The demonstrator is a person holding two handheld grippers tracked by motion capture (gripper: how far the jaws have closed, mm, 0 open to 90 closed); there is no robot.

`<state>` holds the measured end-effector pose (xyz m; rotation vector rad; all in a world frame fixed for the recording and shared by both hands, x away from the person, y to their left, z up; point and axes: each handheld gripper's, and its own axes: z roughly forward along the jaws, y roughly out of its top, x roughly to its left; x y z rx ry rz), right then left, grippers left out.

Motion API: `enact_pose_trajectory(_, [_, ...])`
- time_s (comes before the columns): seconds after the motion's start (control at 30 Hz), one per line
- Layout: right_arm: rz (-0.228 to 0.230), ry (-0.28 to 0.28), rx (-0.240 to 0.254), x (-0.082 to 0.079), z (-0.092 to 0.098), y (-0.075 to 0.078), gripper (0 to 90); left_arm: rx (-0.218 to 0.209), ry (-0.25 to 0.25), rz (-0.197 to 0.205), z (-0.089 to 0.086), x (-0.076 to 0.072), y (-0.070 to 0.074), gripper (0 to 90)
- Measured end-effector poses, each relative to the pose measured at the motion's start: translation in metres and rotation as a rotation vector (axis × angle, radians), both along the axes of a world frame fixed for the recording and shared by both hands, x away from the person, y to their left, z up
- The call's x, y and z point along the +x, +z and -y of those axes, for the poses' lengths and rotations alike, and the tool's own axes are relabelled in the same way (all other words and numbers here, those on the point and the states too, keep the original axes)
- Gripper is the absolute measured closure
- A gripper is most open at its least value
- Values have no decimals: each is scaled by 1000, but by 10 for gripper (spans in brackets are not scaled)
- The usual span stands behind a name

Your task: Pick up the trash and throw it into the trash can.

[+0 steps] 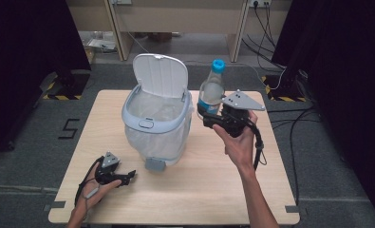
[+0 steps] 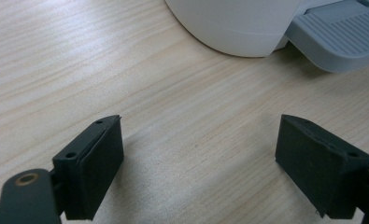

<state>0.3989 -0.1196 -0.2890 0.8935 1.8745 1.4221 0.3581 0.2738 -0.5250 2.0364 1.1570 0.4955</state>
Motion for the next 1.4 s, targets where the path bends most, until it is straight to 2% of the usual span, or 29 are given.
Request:
enact_pose_trajectory(0.3, [4, 49, 3, -2, -15, 20, 277, 0, 0, 0, 0, 0, 0, 141])
enact_pose_trajectory(0.47, [8, 63, -4, -1, -24, 25, 277, 0, 0, 0, 0, 0, 0, 141])
enact_pose_trajectory(0.77, [-12, 134, -6, 8, -56, 34, 277, 0, -1, -1, 0, 0, 0, 141])
enact_pose_trajectory(1.17, [-33, 183, -21, 20, -85, 39, 277, 2, -1, -3, 0, 0, 0, 142])
enact_pose_trajectory(1.4, [-52, 210, -33, 27, -99, 37, 277, 3, -1, -3, 0, 0, 0, 142])
